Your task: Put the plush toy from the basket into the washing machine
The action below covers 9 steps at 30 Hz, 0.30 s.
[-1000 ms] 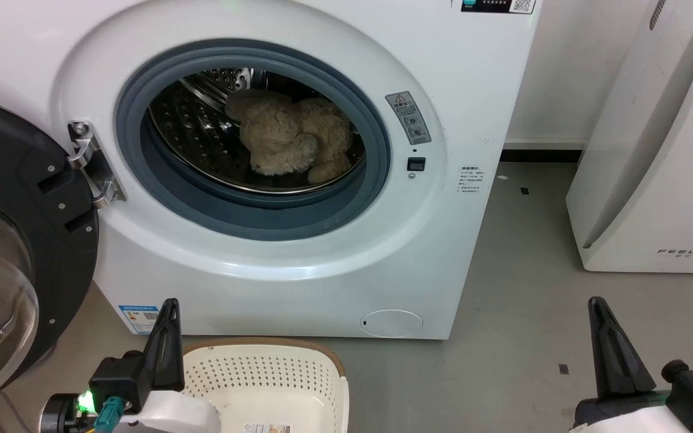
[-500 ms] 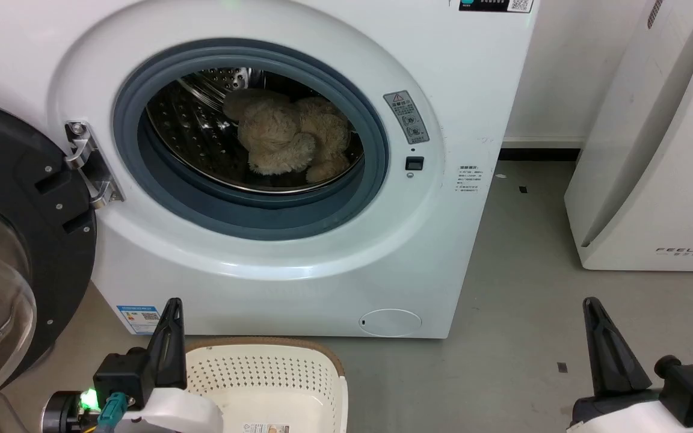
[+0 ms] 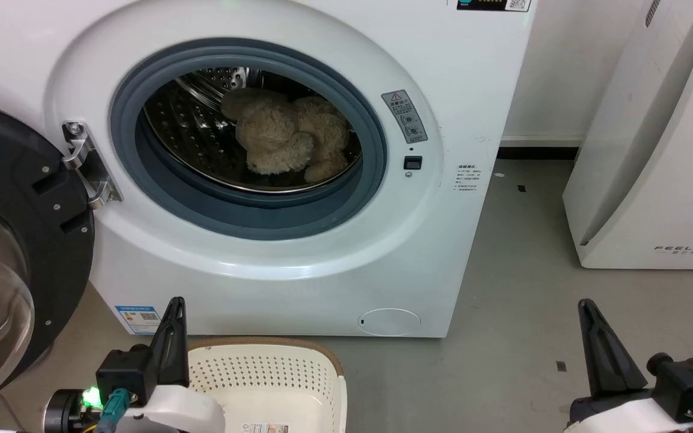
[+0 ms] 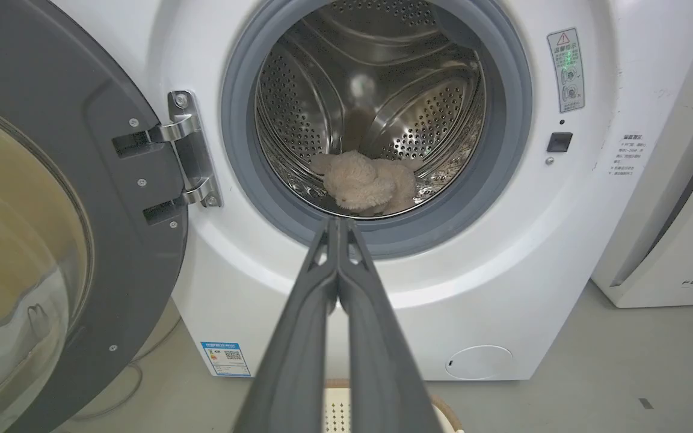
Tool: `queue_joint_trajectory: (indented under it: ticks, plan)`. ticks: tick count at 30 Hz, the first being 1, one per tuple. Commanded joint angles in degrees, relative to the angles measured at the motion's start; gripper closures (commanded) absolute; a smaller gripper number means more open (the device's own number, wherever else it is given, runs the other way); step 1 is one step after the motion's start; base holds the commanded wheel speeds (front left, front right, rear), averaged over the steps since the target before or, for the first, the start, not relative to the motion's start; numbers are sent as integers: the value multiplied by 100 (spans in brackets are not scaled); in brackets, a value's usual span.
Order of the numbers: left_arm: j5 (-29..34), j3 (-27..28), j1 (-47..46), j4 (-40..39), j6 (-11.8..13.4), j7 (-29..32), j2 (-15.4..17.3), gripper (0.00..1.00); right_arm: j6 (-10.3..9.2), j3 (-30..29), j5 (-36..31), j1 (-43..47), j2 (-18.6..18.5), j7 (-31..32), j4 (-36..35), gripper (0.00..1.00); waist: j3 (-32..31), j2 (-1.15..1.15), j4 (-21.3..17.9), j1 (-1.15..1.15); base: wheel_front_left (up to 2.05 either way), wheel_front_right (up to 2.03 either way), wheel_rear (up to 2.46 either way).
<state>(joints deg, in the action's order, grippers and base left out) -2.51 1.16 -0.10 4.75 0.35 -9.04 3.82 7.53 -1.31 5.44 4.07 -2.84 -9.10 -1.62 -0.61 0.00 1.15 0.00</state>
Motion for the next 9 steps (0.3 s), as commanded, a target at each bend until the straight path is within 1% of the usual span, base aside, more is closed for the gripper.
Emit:
queue_joint_trajectory:
  ticks: [1,9]
  plan:
    - [53,1,4,-52,-14,38,-26,100,-2,12,-38,-109,-2,41,21,100,1,0,-2,0,0,0,0]
    - [74,-11,5,-98,-16,132,-33,100,-2,25,-93,-142,-2,135,37,100,8,0,-15,0,0,0,0]
